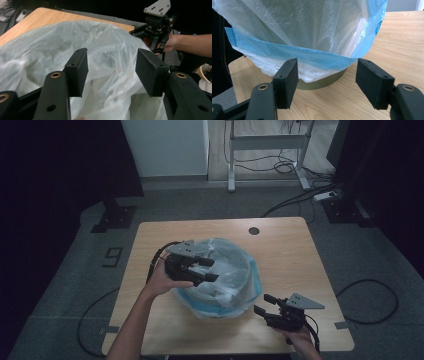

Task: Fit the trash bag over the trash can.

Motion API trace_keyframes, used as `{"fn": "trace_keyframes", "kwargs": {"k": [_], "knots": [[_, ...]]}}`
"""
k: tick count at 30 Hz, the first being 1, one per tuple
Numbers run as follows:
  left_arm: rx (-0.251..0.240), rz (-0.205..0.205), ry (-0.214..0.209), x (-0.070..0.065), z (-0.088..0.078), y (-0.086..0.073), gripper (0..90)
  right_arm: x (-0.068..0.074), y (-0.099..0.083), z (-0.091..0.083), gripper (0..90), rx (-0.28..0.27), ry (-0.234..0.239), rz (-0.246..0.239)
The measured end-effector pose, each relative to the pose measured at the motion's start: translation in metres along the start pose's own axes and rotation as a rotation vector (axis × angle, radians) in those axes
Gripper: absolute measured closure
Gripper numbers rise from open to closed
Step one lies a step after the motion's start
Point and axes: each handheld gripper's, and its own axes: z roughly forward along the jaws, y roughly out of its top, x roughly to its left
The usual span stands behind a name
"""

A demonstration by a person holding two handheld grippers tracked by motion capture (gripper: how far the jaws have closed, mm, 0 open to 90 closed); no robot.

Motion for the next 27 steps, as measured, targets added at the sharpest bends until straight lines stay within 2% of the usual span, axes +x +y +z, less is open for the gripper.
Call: {"fn": "trace_keyframes", "kwargs": {"k": [2, 4, 5, 8, 9, 10, 14, 16, 17, 20, 21, 24, 27], "knots": [[0.017, 0.005, -0.014, -0.001, 0.005, 0.004, 47.4, 0.0, 0.0, 0.0, 34.2, 0.0, -0.001, 0.0], [0.062, 0.022, -0.021, 0.0, 0.011, 0.008, 51.8, 0.0, 0.0, 0.0, 34.2, 0.001, 0.0, 0.002], [0.062, 0.022, -0.021, 0.0, 0.011, 0.008, 55.9, 0.0, 0.0, 0.0, 34.2, 0.001, 0.0, 0.002], [0.155, 0.028, -0.034, 0.002, 0.025, 0.013, 63.3, 0.0, 0.0, 0.0, 34.3, 0.0, 0.0, 0.002], [0.155, 0.028, -0.034, 0.002, 0.025, 0.013, 66.7, 0.0, 0.0, 0.0, 34.3, 0.0, 0.0, 0.002], [0.211, 0.029, -0.035, 0.004, 0.032, 0.015, 68.7, 0.0, 0.0, -0.001, 34.4, -0.002, 0.0, 0.002], [0.322, 0.039, -0.021, 0.004, 0.046, 0.018, 72.9, -0.001, 0.0, -0.001, 34.5, -0.001, -0.002, 0.006], [0.34, 0.037, -0.018, 0.004, 0.048, 0.019, 73.3, -0.001, 0.001, -0.002, 34.5, -0.002, -0.002, 0.008], [0.375, 0.037, -0.012, 0.003, 0.054, 0.021, 73.3, -0.002, 0.001, -0.002, 34.6, -0.002, -0.002, 0.009], [0.419, 0.043, -0.008, 0.002, 0.061, 0.021, 72.8, -0.002, 0.001, -0.002, 34.6, -0.001, -0.002, 0.009], [0.429, 0.046, -0.004, 0.002, 0.062, 0.021, 72.2, -0.002, 0.0, -0.002, 34.6, -0.001, -0.002, 0.01], [0.414, 0.04, 0.01, 0.002, 0.059, 0.021, 67.7, -0.002, 0.0, -0.003, 34.6, 0.0, -0.004, 0.009], [0.363, 0.033, 0.026, 0.002, 0.05, 0.021, 59.1, -0.002, 0.0, -0.003, 34.6, 0.0, -0.005, 0.009]]}}
